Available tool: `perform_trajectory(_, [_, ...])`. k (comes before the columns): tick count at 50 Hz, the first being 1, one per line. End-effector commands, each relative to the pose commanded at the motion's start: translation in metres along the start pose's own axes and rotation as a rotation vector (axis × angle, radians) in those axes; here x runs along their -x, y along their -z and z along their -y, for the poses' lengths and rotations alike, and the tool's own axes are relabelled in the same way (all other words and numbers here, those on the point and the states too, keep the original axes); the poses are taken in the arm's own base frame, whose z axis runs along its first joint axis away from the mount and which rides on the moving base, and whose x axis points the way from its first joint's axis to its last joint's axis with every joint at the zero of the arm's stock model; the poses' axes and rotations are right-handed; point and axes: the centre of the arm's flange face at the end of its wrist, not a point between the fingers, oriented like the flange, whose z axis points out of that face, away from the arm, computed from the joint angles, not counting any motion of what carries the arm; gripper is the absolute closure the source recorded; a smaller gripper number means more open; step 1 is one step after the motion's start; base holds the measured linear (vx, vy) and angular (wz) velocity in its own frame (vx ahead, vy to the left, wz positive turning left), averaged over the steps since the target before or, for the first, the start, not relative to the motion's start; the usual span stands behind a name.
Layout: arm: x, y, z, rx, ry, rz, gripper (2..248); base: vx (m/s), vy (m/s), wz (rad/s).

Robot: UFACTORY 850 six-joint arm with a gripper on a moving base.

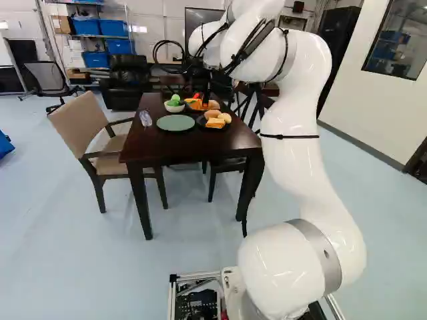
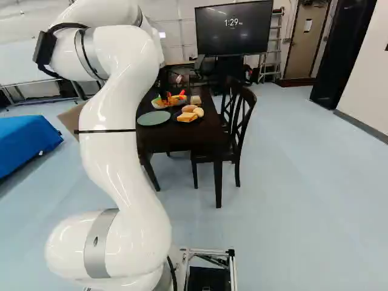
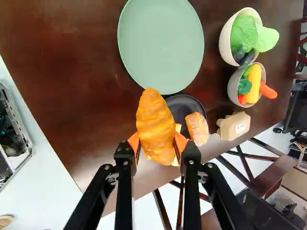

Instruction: Move the croissant to the empty plate

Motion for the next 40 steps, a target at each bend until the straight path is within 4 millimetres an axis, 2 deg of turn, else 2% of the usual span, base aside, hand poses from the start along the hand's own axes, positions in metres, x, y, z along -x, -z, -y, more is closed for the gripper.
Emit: perform_trajectory(40, [0.0,0.0,0.0,0.0,0.0,0.0,142,0.017,0.0,-0.002])
